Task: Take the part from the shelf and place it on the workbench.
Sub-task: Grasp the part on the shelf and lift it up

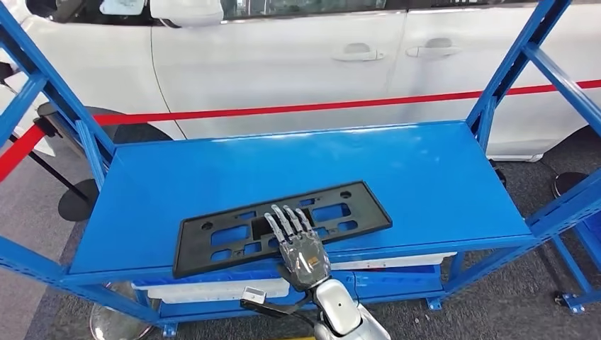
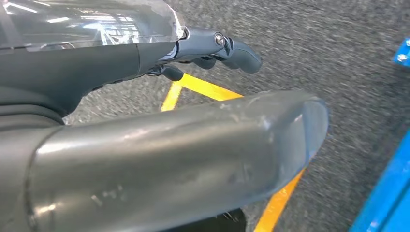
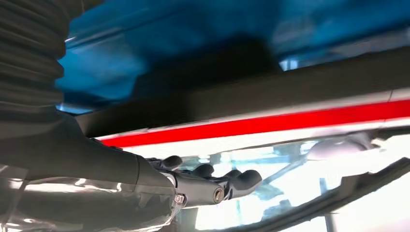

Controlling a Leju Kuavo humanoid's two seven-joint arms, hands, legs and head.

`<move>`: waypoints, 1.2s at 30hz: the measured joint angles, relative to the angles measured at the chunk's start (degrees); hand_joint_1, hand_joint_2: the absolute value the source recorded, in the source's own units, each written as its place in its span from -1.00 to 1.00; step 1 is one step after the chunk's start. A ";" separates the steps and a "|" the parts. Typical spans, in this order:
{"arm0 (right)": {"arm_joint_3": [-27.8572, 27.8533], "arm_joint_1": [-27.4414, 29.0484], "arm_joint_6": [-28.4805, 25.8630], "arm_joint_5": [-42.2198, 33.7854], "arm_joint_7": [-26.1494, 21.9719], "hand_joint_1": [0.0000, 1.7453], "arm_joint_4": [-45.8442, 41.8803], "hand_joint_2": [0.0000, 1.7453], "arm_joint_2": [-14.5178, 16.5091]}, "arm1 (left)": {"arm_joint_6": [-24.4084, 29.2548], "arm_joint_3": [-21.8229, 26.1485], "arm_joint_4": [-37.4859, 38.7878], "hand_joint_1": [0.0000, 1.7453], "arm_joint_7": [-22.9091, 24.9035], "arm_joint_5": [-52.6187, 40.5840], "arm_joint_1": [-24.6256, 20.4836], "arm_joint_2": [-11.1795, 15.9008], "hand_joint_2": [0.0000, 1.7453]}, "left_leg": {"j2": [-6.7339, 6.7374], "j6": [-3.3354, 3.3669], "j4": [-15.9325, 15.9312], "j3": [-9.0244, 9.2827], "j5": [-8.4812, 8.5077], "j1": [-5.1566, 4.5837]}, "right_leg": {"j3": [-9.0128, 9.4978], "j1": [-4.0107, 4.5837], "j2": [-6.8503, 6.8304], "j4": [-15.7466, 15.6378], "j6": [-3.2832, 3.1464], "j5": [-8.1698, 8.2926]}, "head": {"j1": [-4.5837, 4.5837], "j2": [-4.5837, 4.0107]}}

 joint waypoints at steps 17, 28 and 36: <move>0.01 1.28 5.88 -8.54 -2.40 0.98 -1.66 1.00 0.51 | 0.61 4.47 -6.78 -1.00 2.50 -3.69 1.39 -3.40 -1.00 | -0.34 -0.65 -1.14 1.42 0.56 0.64 | -3.06 -0.84 -0.55 1.27 1.56 1.16 | 0.49 0.00; 0.62 0.84 8.87 -8.74 -2.75 0.95 -2.45 1.00 1.27 | 2.70 -1.12 -10.50 -1.00 5.34 3.84 3.96 -3.38 -1.00 | -0.15 -0.94 6.16 -0.93 -2.81 0.83 | -3.00 -0.20 -1.10 0.90 -0.36 1.85 | -0.22 0.00; 0.77 -1.97 10.31 -8.68 -1.79 -0.26 -2.80 1.00 1.34 | 4.82 -8.89 -15.45 -1.00 7.61 8.95 6.59 -3.52 -1.00 | 0.22 1.27 -2.70 3.71 0.15 0.55 | -3.86 -0.17 -0.80 3.94 2.14 -0.60 | 0.24 -0.01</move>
